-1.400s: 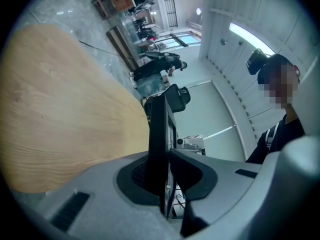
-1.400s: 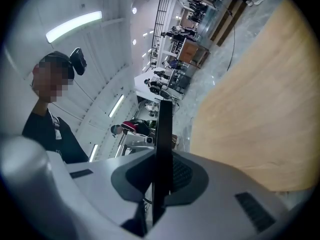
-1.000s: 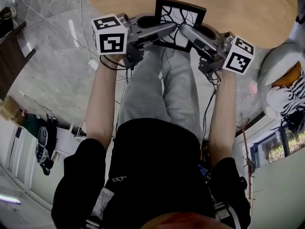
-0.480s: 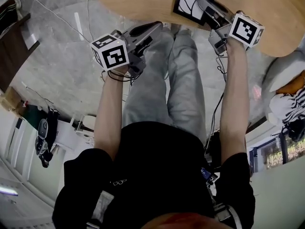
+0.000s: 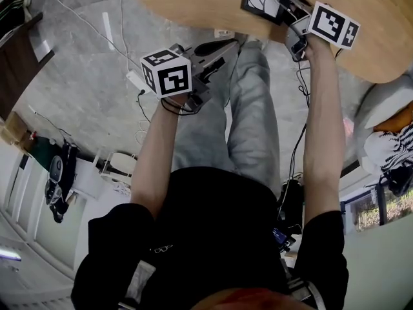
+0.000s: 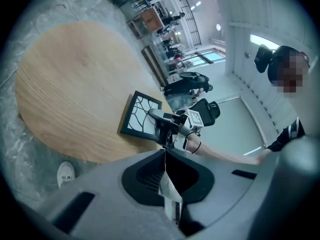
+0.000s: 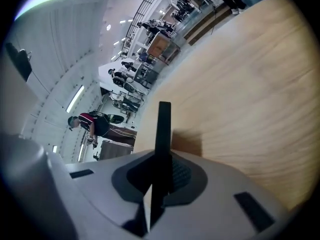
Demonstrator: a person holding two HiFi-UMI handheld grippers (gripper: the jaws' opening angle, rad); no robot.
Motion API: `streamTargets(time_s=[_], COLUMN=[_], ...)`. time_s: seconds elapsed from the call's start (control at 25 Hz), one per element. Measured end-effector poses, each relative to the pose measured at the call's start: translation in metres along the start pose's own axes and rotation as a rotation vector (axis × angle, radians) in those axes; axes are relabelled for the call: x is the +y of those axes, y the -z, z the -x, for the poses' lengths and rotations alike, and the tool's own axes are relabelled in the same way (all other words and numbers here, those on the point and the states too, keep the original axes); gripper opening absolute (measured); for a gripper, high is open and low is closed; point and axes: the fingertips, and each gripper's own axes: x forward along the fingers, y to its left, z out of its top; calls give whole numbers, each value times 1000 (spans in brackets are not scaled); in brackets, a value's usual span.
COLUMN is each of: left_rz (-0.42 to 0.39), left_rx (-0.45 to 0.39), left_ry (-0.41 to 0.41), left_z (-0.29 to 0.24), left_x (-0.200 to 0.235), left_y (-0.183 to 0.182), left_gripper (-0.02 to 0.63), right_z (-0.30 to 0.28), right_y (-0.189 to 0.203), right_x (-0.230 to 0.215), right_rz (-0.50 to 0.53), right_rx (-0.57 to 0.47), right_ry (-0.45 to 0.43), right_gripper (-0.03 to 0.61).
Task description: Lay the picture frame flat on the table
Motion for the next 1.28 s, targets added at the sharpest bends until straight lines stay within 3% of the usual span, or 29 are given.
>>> streamTargets(time_s=[0.24,0.52,0.84,1.0,1.04,1.08,1.12,1.28], left_rz=[14,14,47,-3,-33,-66,-99,-227], left_rx=[18,22,13,-21,-42,-69,-99,-194], left_ry=[5,12,6,-42,-67,-94,-122,-207], left_z=[0,-1,4,8,10,13,15,23], left_x=[-1,-2,2,5,4,3,0,-38], left_y=[7,7,20,13,7,-2,-11,-47], left_gripper=[11,11,11,11,11,11,11,11], right_z=[-3,1,8,22,28,36,44,82], right_y=[-1,-1,1,-3,-6,-10,-14,-17], right_x=[-11,-29,-51,-48,-44,-37,-28,19], right_rz=[31,141,163,151,145,143,141,129], right_rx=[-3,0,-29,-88,-120,-158,-198,-302], right_ry=[111,342,546,569,569,563,547,425], right_gripper=[33,139,195,188,160,94,38,17])
